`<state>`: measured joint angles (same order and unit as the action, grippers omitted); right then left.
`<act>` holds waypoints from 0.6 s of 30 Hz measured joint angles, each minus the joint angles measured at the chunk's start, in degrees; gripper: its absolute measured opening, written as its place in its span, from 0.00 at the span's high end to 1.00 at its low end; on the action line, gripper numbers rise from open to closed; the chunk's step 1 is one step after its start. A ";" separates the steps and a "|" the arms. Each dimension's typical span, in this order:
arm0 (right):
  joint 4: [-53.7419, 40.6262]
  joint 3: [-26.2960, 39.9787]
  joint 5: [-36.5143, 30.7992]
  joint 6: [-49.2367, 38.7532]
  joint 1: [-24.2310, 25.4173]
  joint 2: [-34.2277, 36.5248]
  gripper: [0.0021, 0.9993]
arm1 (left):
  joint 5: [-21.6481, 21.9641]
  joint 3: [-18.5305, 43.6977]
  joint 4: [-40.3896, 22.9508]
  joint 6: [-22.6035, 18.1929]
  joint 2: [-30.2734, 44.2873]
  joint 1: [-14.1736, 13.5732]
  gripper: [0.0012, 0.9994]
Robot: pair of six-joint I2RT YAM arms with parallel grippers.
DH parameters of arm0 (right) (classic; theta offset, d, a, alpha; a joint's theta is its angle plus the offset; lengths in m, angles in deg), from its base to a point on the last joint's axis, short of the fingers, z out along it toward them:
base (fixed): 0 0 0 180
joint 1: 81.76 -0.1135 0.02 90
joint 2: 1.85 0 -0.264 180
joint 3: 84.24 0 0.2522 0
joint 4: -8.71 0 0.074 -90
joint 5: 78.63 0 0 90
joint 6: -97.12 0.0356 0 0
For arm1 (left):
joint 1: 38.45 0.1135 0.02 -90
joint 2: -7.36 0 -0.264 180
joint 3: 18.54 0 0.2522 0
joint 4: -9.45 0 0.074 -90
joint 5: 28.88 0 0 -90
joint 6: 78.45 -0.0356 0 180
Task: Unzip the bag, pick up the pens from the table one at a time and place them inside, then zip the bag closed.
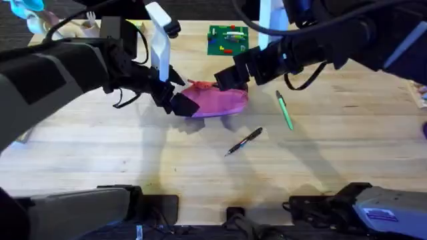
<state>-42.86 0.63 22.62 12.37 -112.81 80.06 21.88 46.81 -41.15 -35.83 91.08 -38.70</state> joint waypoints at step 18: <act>-8.02 7.61 -0.01 -14.58 0.00 0.00 0.00 | -0.66 0.45 -4.48 -0.02 -6.35 4.55 0.01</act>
<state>-50.87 8.23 22.61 -2.21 -112.81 80.06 21.22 47.27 -45.63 -35.85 84.73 -34.16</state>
